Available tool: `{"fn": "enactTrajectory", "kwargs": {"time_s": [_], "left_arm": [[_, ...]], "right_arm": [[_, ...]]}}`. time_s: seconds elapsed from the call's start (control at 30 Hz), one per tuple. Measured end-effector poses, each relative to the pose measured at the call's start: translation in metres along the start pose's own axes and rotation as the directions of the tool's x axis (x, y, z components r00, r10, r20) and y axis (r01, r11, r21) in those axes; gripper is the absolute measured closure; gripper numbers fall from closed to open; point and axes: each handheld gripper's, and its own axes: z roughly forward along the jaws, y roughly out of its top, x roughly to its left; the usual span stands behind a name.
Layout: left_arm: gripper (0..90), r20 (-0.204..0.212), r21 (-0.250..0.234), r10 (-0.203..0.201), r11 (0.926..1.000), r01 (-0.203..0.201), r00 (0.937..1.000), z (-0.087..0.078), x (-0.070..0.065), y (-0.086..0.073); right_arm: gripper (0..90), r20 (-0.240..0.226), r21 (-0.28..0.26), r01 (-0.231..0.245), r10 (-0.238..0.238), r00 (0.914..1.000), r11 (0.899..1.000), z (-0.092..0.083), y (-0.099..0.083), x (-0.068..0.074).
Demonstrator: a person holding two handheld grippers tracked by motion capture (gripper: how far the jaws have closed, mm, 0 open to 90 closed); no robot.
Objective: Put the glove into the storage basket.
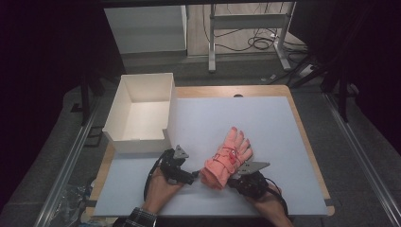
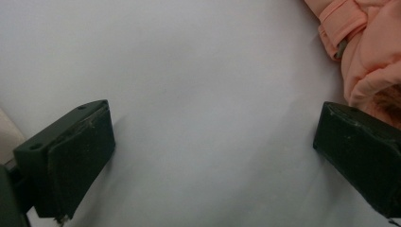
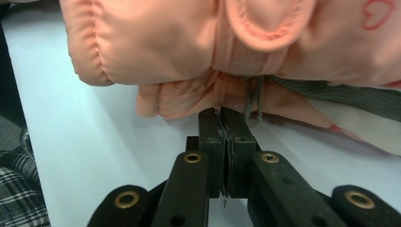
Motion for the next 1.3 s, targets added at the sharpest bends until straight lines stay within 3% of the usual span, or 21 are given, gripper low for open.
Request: {"fn": "enactTrajectory", "kwargs": {"time_s": [0.2,0.37,0.43,0.47,0.63,0.73,1.13,1.3], "left_arm": [[0.6,0.003,-0.007,0.000,1.0000,0.000,1.0000,-0.001,0.002,0.000],[3.5,0.004,-0.002,0.007,1.0000,-0.007,1.0000,-0.005,0.003,-0.002],[3.5,0.005,0.006,-0.008,0.9999,0.008,1.0000,-0.008,0.005,-0.003],[3.5,0.003,0.004,-0.021,0.9998,0.021,0.9998,-0.012,0.008,-0.005],[3.4,0.004,-0.001,-0.033,0.9994,0.033,0.9994,-0.020,0.011,-0.009],[3.1,-0.001,0.002,-0.038,0.9993,0.038,0.9993,-0.026,0.014,-0.012],[2.5,-0.007,-0.007,-0.046,0.9989,0.046,0.9989,-0.038,0.024,-0.019],[2.0,0.003,-0.008,-0.040,0.9991,0.040,0.9992,-0.041,0.023,-0.018]], "right_arm": [[86.6,0.030,-0.016,-0.013,0.013,0.9995,1.000,-0.012,-0.004,-0.008],[84.2,0.084,-0.034,-0.037,0.040,0.9956,0.999,-0.024,-0.011,-0.021],[84.3,0.087,-0.036,-0.052,0.055,0.9947,0.998,-0.026,-0.012,-0.023],[84.4,0.086,-0.042,-0.069,0.072,0.9936,0.997,-0.028,-0.015,-0.026],[85.0,0.050,-0.039,-0.066,0.068,0.9964,0.997,-0.025,-0.015,-0.021],[85.0,0.025,-0.023,-0.029,0.029,0.9992,0.999,-0.013,-0.008,-0.012],[85.6,0.005,-0.026,-0.002,0.002,1.0000,1.000,0.011,0.010,-0.006],[83.9,0.010,-0.028,0.006,-0.006,0.9999,1.000,0.008,0.011,-0.005]]}}
